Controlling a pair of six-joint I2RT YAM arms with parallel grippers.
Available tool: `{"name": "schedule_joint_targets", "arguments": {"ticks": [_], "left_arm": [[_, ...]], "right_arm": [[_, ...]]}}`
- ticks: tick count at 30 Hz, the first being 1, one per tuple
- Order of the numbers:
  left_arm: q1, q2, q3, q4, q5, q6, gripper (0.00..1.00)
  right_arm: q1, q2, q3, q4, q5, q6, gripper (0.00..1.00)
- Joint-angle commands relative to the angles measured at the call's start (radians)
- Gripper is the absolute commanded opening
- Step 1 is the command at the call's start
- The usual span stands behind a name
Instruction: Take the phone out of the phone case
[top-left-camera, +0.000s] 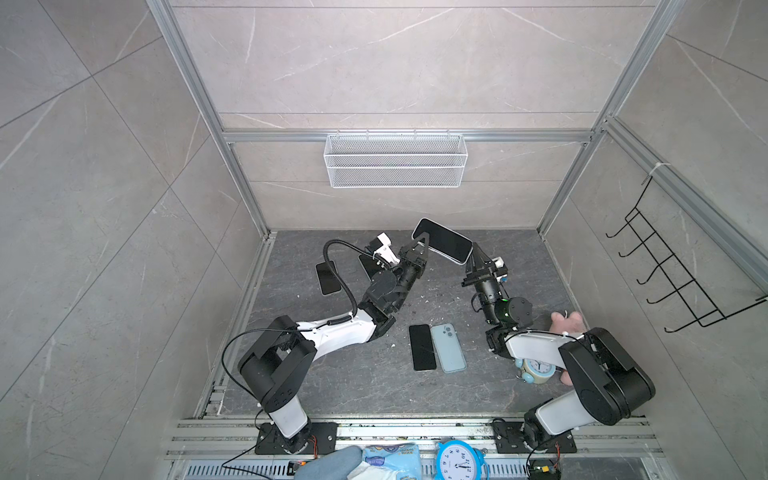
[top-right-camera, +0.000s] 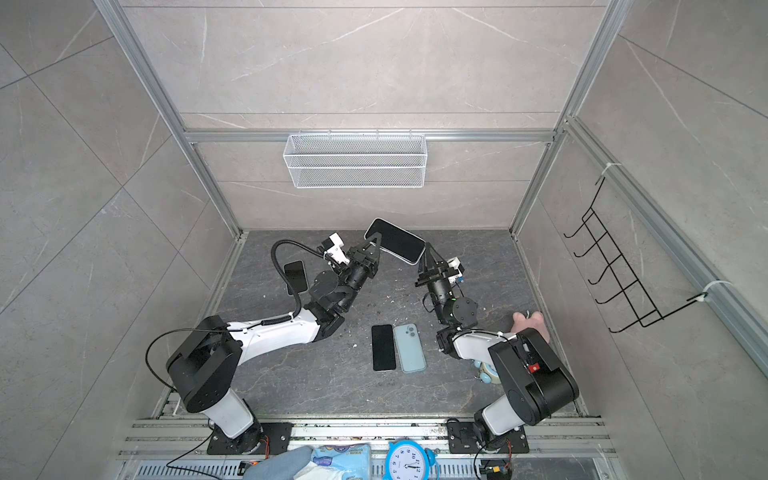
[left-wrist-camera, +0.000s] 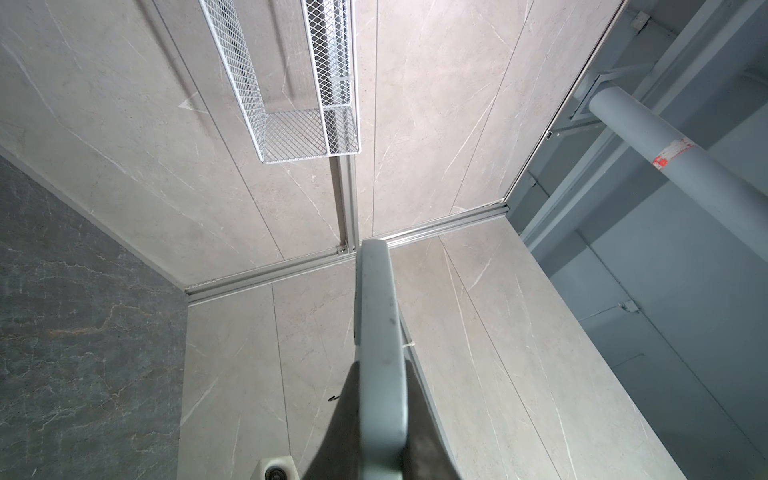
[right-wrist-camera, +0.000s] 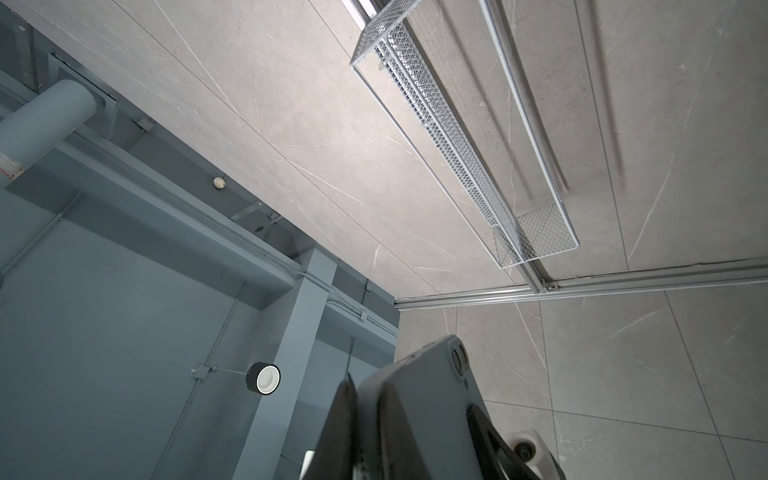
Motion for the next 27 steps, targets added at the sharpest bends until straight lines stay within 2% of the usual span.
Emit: {"name": "schedule_joint_targets", "arguments": {"ticks": [1,6,14,20,27], "left_arm": [[-0.057,-0.070,0.117,0.294,0.115,-0.037,0.00],[-0.057,-0.070,0.122,0.293,0.107,-0.029,0.00],[-0.057,-0.072,0.131,0.292,0.103,-0.025,0.00],[-0.057,-0.088,0.121,0.293,0.105,-0.020,0.00],[-0.053,-0.114,0.104,0.293,0.111,-0.011,0.00]], "right_arm": [[0.019,0.051,0.008,-0.128,-0.040,0.237,0.12],[0.019,0.073,-0.009,-0.128,-0.041,0.242,0.21],[0.019,0.104,-0.043,-0.127,-0.042,0.246,0.50],[0.006,0.110,-0.060,-0.128,-0.045,0.251,0.61],[-0.036,0.110,-0.077,-0.128,-0.077,0.260,0.64]]}}
